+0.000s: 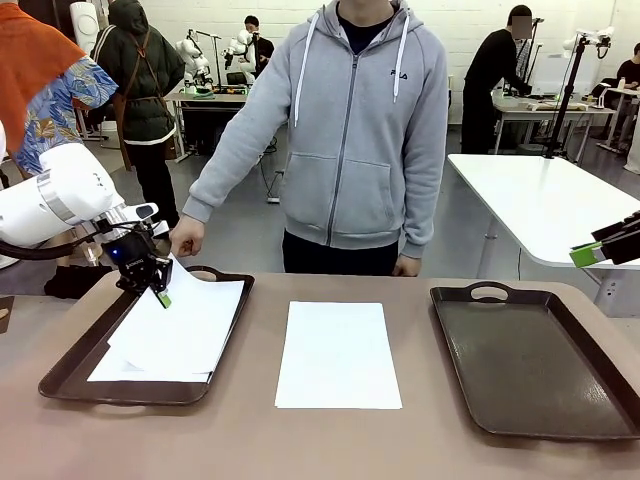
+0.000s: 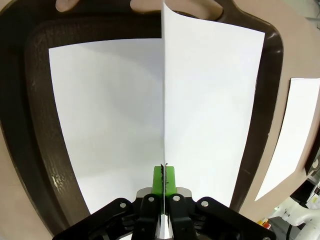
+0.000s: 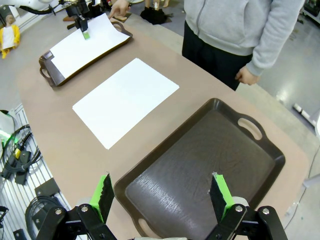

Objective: Sort the A4 documents.
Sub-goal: Place the A4 Paper in the designated Handle tray.

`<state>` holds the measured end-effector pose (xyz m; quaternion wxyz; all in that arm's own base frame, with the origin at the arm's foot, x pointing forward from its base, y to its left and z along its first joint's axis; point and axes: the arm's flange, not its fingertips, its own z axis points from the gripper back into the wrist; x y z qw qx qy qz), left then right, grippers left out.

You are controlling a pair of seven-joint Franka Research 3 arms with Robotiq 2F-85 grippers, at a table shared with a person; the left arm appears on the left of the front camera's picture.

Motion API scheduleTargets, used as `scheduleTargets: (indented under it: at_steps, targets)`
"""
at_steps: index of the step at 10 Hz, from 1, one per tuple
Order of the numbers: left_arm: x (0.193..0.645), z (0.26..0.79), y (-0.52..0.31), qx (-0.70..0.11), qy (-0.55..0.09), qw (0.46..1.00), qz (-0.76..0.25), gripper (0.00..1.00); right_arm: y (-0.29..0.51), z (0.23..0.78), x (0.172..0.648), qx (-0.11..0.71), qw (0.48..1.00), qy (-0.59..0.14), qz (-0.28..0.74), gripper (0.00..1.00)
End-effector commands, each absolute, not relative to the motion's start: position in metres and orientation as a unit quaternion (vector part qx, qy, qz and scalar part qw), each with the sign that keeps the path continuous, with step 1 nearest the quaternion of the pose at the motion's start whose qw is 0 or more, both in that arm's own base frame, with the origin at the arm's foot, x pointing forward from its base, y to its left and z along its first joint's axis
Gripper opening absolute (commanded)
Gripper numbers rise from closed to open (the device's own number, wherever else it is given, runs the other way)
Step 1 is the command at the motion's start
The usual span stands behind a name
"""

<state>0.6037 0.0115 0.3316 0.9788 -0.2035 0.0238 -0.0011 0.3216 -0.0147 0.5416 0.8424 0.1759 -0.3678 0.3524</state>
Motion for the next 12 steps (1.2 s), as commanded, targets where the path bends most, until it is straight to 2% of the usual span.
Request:
scheduleTargets:
  at_steps: [1,3,4,5,6,7,8,9,10,11,12]
  targets:
    - [0.600,0.330,0.010,-0.208,0.039,0.977,0.012,0.01,-0.014,0.539,0.324,0.184,0.840,-0.367,0.354,1.00]
    - [0.599,0.333,0.011,-0.200,0.045,0.979,0.016,0.05,-0.014,0.539,0.324,0.184,0.840,-0.367,0.354,1.00]
    - [0.598,0.335,0.011,-0.198,0.048,0.979,0.015,0.21,-0.014,0.539,0.324,0.184,0.840,-0.367,0.354,1.00]
    - [0.598,0.336,0.012,-0.194,0.048,0.980,0.012,0.25,-0.014,0.539,0.324,0.184,0.840,-0.367,0.354,1.00]
    - [0.598,0.337,0.014,-0.188,0.044,0.981,0.011,0.41,-0.014,0.539,0.324,0.184,0.840,-0.367,0.354,1.00]
    - [0.598,0.339,0.015,-0.181,0.043,0.983,0.011,0.45,-0.014,0.539,0.324,0.184,0.840,-0.367,0.354,1.00]
    - [0.597,0.339,0.016,-0.173,0.042,0.984,0.013,0.61,-0.014,0.539,0.324,0.184,0.840,-0.367,0.354,1.00]
    - [0.596,0.340,0.017,-0.167,0.042,0.985,0.016,0.65,-0.014,0.539,0.324,0.184,0.840,-0.367,0.354,1.00]
    - [0.594,0.340,0.018,-0.160,0.042,0.986,0.020,0.81,-0.014,0.539,0.324,0.184,0.840,-0.367,0.354,1.00]
    - [0.592,0.342,0.021,-0.152,0.039,0.987,0.024,0.85,-0.014,0.539,0.324,0.184,0.840,-0.367,0.354,1.00]
    - [0.591,0.343,0.025,-0.147,0.035,0.988,0.029,1.00,-0.014,0.539,0.324,0.184,0.840,-0.367,0.354,1.00]
